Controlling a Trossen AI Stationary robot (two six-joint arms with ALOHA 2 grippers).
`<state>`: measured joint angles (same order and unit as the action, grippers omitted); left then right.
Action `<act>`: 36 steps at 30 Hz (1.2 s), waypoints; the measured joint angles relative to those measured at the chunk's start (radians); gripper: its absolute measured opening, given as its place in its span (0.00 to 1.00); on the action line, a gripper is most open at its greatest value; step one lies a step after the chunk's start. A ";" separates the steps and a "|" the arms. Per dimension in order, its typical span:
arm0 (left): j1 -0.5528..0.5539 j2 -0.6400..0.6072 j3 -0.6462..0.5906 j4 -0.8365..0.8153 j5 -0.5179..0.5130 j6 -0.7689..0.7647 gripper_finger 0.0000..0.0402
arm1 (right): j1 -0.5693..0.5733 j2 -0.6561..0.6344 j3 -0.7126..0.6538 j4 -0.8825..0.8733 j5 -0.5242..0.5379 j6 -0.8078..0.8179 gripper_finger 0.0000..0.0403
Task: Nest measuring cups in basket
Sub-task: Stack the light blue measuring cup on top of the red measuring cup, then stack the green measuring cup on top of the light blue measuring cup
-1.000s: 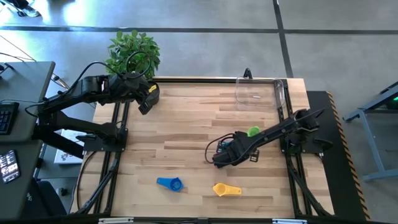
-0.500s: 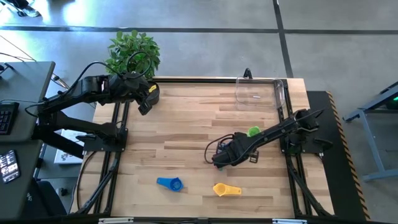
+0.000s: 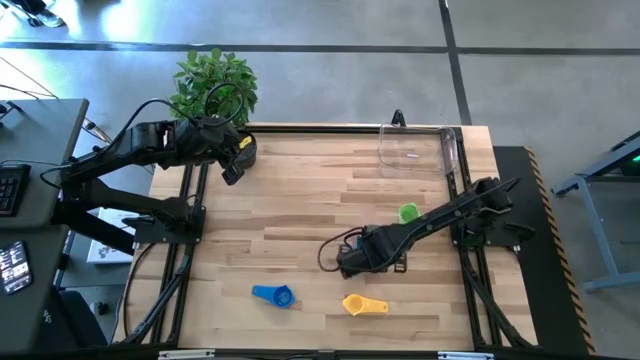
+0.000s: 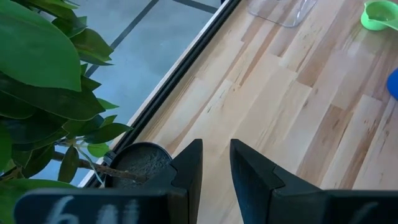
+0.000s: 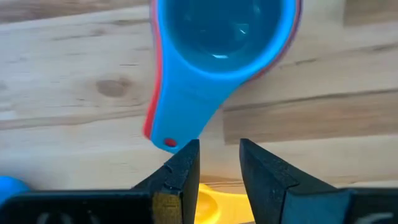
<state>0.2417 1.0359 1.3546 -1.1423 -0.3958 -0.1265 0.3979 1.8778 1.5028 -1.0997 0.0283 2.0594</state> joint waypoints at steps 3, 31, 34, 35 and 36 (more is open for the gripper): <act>0.000 0.000 0.000 0.000 0.000 0.000 0.18 | 0.017 0.016 0.000 0.000 0.000 0.034 0.26; 0.000 0.000 0.000 0.000 0.000 0.000 0.18 | 0.032 0.108 -0.001 0.052 0.046 0.114 0.26; 0.000 0.000 0.000 0.000 0.000 0.000 0.18 | 0.032 0.108 -0.001 0.049 0.021 0.114 0.26; 0.000 0.000 0.000 0.000 0.000 0.000 0.18 | 0.032 0.108 -0.001 0.044 0.017 0.114 0.26; 0.000 0.000 0.000 0.000 0.000 0.000 0.18 | 0.033 0.106 -0.001 0.037 0.011 0.114 0.26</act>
<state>0.2417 1.0359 1.3548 -1.1423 -0.3958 -0.1265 0.4306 1.9842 1.5020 -1.0631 0.0393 2.1735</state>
